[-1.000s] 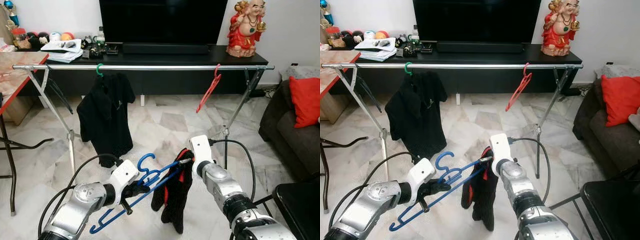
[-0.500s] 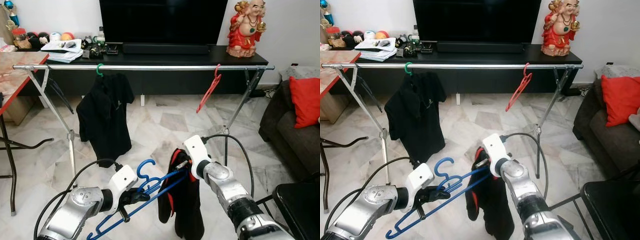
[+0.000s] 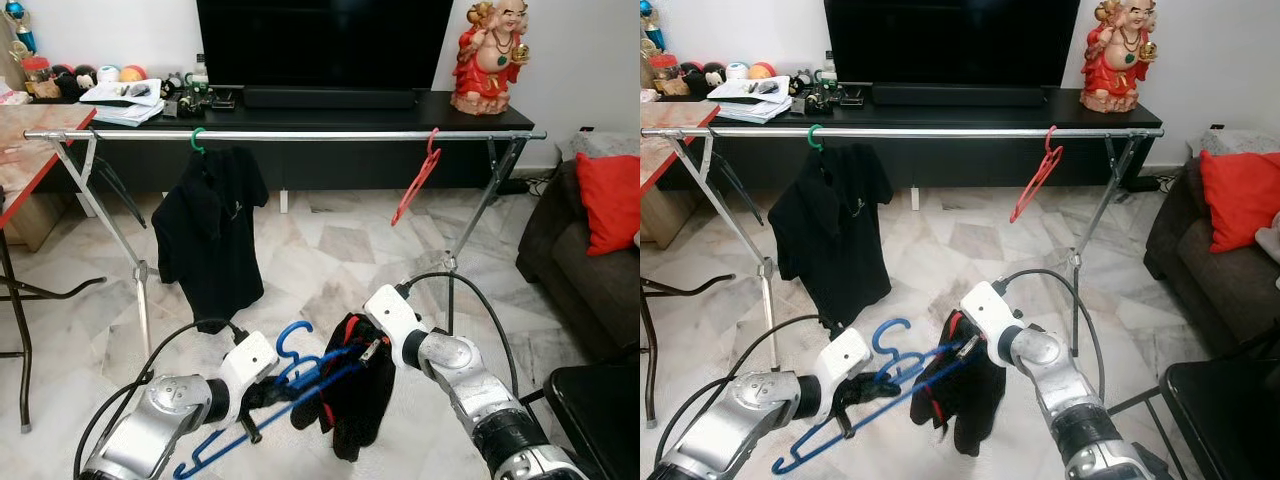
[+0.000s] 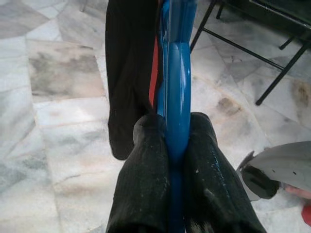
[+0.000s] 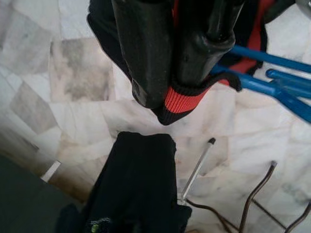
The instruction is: Hang hanger
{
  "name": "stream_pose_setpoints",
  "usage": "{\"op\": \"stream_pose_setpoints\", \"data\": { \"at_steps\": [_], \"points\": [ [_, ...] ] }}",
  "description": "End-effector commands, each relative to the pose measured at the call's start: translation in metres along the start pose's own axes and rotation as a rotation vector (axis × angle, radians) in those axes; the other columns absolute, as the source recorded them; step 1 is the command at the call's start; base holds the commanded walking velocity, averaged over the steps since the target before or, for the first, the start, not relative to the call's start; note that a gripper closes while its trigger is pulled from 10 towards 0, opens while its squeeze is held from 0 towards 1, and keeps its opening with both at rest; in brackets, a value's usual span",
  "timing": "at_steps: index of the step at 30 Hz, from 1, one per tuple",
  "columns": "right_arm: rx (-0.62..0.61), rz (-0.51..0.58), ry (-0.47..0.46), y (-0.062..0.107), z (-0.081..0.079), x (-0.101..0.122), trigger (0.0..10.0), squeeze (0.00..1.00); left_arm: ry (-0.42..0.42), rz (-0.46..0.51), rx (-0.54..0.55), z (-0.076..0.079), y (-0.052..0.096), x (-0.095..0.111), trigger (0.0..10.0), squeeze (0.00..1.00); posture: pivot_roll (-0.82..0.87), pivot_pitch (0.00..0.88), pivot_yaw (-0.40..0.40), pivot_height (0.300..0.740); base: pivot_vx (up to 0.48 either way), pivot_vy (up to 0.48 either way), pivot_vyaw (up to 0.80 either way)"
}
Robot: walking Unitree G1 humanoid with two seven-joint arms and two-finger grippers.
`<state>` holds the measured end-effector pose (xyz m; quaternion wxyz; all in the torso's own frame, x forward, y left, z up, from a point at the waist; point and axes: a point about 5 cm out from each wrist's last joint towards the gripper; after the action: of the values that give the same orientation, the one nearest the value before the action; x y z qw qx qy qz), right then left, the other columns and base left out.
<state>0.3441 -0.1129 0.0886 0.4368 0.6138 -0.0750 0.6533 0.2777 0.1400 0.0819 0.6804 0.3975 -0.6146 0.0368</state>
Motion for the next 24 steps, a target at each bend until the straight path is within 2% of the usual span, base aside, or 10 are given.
{"op": "stream_pose_setpoints", "data": {
  "at_steps": [1,3,4,9,11,13,16,18,20,24],
  "points": [
    [-0.069,-0.037,0.092,0.002,0.008,-0.002,10.0,0.00,-0.017,0.016,0.007,-0.002,-0.001,0.004,10.0,0.00,0.14,0.023,-0.044,0.740,0.000,0.000,0.00],
    [-0.092,-0.044,0.104,0.003,0.010,-0.003,10.0,0.00,-0.016,0.016,0.015,-0.003,-0.001,0.004,10.0,0.00,0.14,0.022,-0.044,0.740,0.000,0.000,0.00],
    [-0.082,-0.003,0.065,0.003,0.009,0.001,10.0,0.00,-0.027,0.002,0.043,-0.006,-0.001,0.002,10.0,0.00,0.14,0.021,-0.044,0.740,0.000,0.000,0.00],
    [-0.008,0.032,0.048,0.006,0.002,0.007,10.0,0.00,-0.043,-0.021,0.120,-0.014,0.000,-0.003,10.0,0.00,0.14,0.020,-0.044,0.740,0.000,0.000,0.00],
    [0.029,0.072,0.035,0.007,-0.002,0.012,10.0,0.00,-0.036,-0.022,0.105,-0.014,-0.001,-0.004,10.0,0.00,0.14,0.020,-0.044,0.740,0.000,0.000,0.00],
    [0.053,0.082,0.098,0.009,-0.005,0.013,10.0,0.00,-0.030,-0.026,0.056,-0.008,-0.001,-0.006,10.0,0.00,0.13,0.014,-0.042,0.740,0.000,0.000,0.00],
    [0.090,0.096,0.108,0.010,-0.009,0.013,10.0,0.00,-0.027,-0.025,0.058,-0.008,-0.001,-0.006,10.0,0.00,0.13,0.012,-0.042,0.740,0.000,0.000,0.00],
    [0.197,0.141,0.107,0.016,-0.018,0.017,10.0,0.00,-0.023,-0.023,0.054,-0.007,-0.002,-0.007,10.0,0.00,0.13,0.013,-0.044,0.740,0.000,0.000,0.00],
    [0.241,0.152,0.131,0.019,-0.022,0.018,10.0,0.00,-0.013,-0.018,0.029,-0.005,-0.002,-0.007,10.0,0.00,0.13,0.015,-0.044,0.740,0.000,0.000,0.00],
    [0.221,0.115,0.208,0.022,-0.019,0.015,10.0,0.00,-0.008,-0.018,0.021,-0.004,-0.002,-0.008,10.0,0.00,0.13,0.019,-0.044,0.740,0.000,0.000,0.00]
  ]
}}
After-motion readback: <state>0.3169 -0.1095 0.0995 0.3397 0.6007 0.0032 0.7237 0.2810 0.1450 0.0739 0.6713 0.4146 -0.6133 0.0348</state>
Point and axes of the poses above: a point about 5 cm out from each wrist's last joint towards the gripper, its own y axis pointing back from the gripper into the wrist, its own x axis along the axis of the wrist's last joint, z = x × y, and after that the axes turned 1 degree about -y, right-handed
